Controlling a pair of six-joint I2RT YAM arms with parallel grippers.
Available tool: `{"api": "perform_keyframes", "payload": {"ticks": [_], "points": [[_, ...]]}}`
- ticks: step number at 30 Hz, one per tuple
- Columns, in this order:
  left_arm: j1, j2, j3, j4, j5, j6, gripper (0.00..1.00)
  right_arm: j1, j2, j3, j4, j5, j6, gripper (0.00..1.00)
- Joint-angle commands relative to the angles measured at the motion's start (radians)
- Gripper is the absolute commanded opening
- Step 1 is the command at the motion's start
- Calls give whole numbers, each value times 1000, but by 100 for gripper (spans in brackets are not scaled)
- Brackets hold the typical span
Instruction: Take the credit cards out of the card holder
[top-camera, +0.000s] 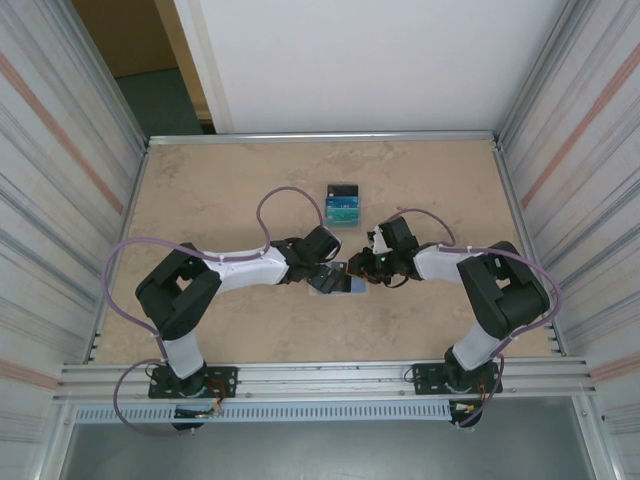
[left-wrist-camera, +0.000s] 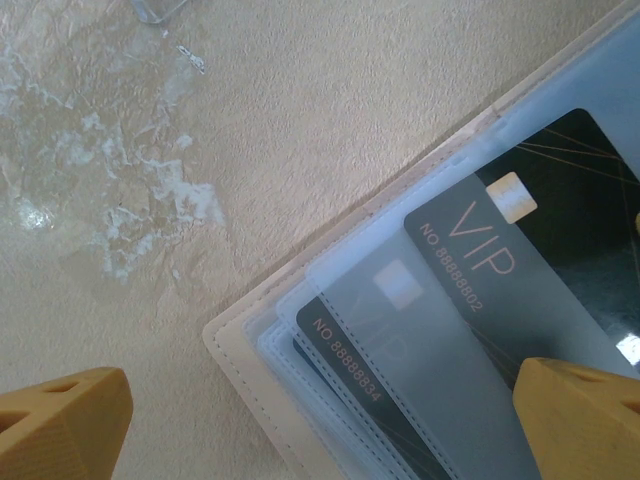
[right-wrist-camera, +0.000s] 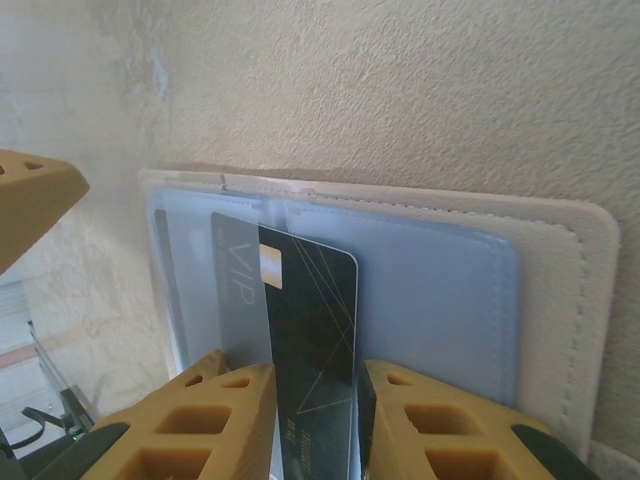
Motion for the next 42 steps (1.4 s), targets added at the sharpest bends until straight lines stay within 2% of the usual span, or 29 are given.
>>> {"api": "perform_keyframes", "payload": {"ticks": [1, 10, 13, 15, 20, 29, 42], "points": [[-6, 33, -36, -68, -14, -1, 99, 17, 56, 10, -11, 19, 19, 27], [-7, 34, -42, -61, 1, -6, 99, 17, 79, -6, 51, -11, 52, 25], [-7, 35, -44, -63, 3, -6, 99, 13, 68, -25, 103, -42, 61, 16], [-7, 34, -42, -62, 5, -7, 99, 12, 63, -32, 127, -56, 59, 13], [-7, 29, -40, -62, 6, -9, 99, 3, 43, -33, 109, -49, 42, 0], [-5, 4, -35, -73, -2, -6, 99, -27, -17, -32, -16, 36, -25, 0], [11, -62, -44, -81, -14, 2, 99, -59, -126, -28, -126, 71, -116, 0]]}}
